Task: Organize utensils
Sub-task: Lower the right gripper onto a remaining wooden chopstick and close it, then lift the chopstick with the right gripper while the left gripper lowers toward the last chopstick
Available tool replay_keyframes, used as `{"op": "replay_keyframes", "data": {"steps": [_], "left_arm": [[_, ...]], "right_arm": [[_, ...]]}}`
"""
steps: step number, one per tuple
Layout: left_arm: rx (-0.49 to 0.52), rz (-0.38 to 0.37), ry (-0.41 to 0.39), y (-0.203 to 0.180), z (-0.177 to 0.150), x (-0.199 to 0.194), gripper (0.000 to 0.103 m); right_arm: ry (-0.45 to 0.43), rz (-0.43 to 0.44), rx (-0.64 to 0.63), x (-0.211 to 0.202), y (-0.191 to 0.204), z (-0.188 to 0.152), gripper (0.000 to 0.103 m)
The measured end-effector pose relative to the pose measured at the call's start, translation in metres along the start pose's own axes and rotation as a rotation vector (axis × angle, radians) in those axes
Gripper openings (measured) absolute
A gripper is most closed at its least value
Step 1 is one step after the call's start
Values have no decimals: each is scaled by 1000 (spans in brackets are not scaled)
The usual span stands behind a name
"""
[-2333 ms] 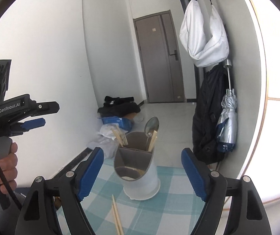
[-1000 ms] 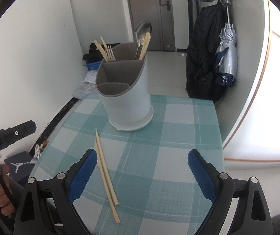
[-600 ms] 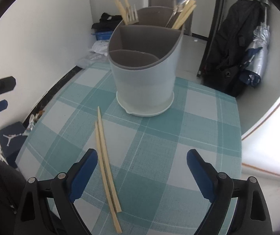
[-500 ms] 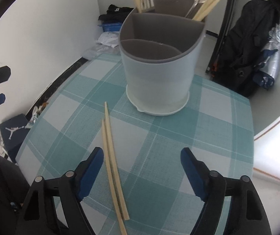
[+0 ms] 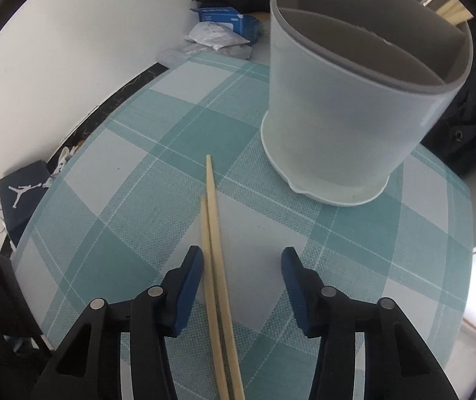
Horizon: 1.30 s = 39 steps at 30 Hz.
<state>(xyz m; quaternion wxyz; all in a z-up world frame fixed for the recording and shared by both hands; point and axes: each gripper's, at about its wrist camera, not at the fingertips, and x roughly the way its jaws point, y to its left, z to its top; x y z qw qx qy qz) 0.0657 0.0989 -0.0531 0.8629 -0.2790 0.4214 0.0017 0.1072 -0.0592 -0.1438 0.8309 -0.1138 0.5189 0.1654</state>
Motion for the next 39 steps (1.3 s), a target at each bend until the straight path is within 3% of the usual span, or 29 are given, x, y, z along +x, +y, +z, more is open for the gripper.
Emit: {"op": "replay_keyframes", "data": {"steps": [10,13,16,21,23,27,33,39], "left_arm": [[-29,0,15,5,2,0,102],[-38,-2,16,6,3,0,102],[-54,-2,14,8,4,-1,102],[-47,-12,28,5,3,1,102],[-46,-10,24,5,3,0,102],[-59,-11,19,8,5,-2,102],[-72,-9,28,10,4,0,102],[-89,-12,30,15,4,-2,102]], "right_arm": [[7,19,48,-6,-15,-4,40],[22,-50,-9,-6,-9,-3,36],[29,-7,0,-9,-9,-6,27],[23,13,16,-8,-15,-12,24],[29,42,37,-10,-17,-14,10],[36,80,138,-16,-18,-24,7],[42,148,259,-18,15,-30,0],[15,83,142,-20,40,-20,4]]}}
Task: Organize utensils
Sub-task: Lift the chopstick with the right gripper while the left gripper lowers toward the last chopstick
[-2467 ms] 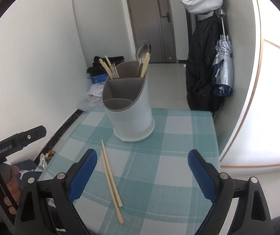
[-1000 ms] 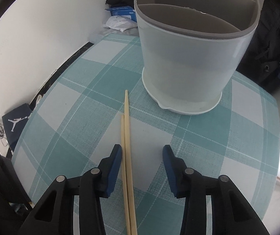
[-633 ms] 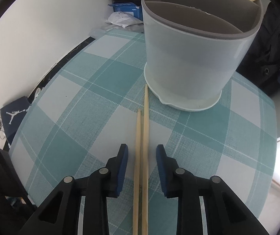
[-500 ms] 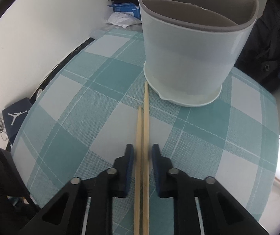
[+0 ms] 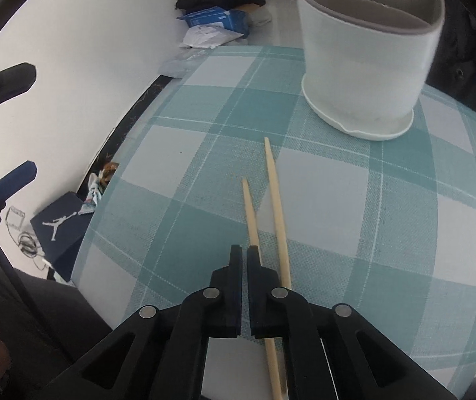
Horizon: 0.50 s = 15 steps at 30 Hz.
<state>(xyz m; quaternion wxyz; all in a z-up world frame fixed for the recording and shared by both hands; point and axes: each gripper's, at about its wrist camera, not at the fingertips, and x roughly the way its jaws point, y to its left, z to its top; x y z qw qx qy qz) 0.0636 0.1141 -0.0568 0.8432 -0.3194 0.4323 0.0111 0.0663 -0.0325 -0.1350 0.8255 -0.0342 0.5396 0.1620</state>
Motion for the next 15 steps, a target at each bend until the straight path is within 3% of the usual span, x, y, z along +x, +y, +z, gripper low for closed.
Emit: {"op": "replay_keyframes", "data": {"steps": [8,11,15], "left_arm": [[-40,4,-19,7,4,-5,102],[-98,29,-89,21,10,-18,102],[-173,22,-100,39,15,-21,102]], "right_arm": [[-27,-83,-82,5,-11,28,6],[-16,-75,-88,17,-13,42,9],[-8,-60,-110,23,-9,49,18]]}}
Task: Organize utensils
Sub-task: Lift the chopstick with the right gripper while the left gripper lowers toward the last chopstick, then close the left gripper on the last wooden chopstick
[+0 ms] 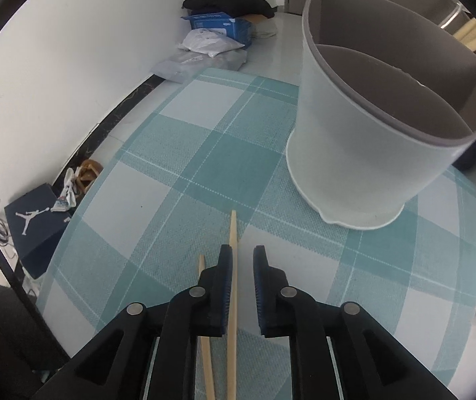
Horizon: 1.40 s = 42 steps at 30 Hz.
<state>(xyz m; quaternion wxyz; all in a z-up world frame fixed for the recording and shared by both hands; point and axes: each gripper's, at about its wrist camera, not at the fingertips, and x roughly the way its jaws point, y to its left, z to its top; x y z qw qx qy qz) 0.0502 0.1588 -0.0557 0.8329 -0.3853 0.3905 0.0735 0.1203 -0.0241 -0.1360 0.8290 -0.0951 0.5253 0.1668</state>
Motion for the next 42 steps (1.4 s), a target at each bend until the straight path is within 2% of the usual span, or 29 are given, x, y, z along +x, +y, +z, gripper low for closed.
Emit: {"op": "replay_keyframes", "data": {"steps": [4,8,10,14,20,24,28,36,41,42], "left_arm": [[-4,22,11,2,0,5,102],[14,41,-6,5,0,2,102],[17,46,-8,7,-1,2,102],[48,63,-12,4,-6,6,102],[155,76,69,-13,-25,23,102],[233,98,149,-26,-44,38,102],[338,129,196,-44,-68,48,102],[429,197,273,-69,-102,73,101],[478,264,283,-81,-108,91,100],[501,282,288,-85,-111,96,98]], "right_arm": [[39,-20,-67,16,12,5,18],[11,-49,-126,16,18,6,17],[19,-1,-127,16,18,8,5],[17,22,-108,10,11,6,4],[-100,93,-14,-33,-10,-5,4],[-183,150,62,-65,-40,-15,4],[-241,206,158,-89,-75,-27,4],[-305,309,376,-99,-130,-54,4],[-332,314,411,-97,-142,-56,4],[-337,318,422,-97,-146,-57,4]]}}
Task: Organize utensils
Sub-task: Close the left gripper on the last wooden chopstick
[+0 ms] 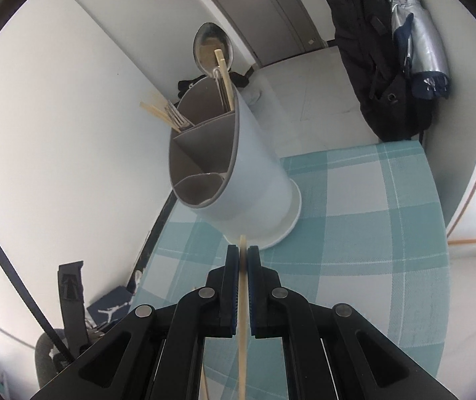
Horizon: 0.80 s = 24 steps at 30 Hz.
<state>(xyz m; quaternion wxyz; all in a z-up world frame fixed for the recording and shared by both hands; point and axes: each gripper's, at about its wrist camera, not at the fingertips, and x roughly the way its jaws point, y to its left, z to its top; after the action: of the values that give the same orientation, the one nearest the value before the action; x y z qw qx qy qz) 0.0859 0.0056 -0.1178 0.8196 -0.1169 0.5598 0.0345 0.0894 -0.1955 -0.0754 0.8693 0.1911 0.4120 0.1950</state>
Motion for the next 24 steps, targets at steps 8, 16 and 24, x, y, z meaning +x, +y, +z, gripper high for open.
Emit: {"op": "replay_keyframes", "data": {"steps": [8,16,24], "left_arm": [[35,132,55,-16,8,10,79],[-46,108,81,-24,25,15,3],[-22,86,63,-29,32,22,1]], "right_arm": [[-24,17,37,-8,-19,12,4],[-56,41,36,-18,-20,16,4],[-67,20,30,-22,-20,15,4]]}}
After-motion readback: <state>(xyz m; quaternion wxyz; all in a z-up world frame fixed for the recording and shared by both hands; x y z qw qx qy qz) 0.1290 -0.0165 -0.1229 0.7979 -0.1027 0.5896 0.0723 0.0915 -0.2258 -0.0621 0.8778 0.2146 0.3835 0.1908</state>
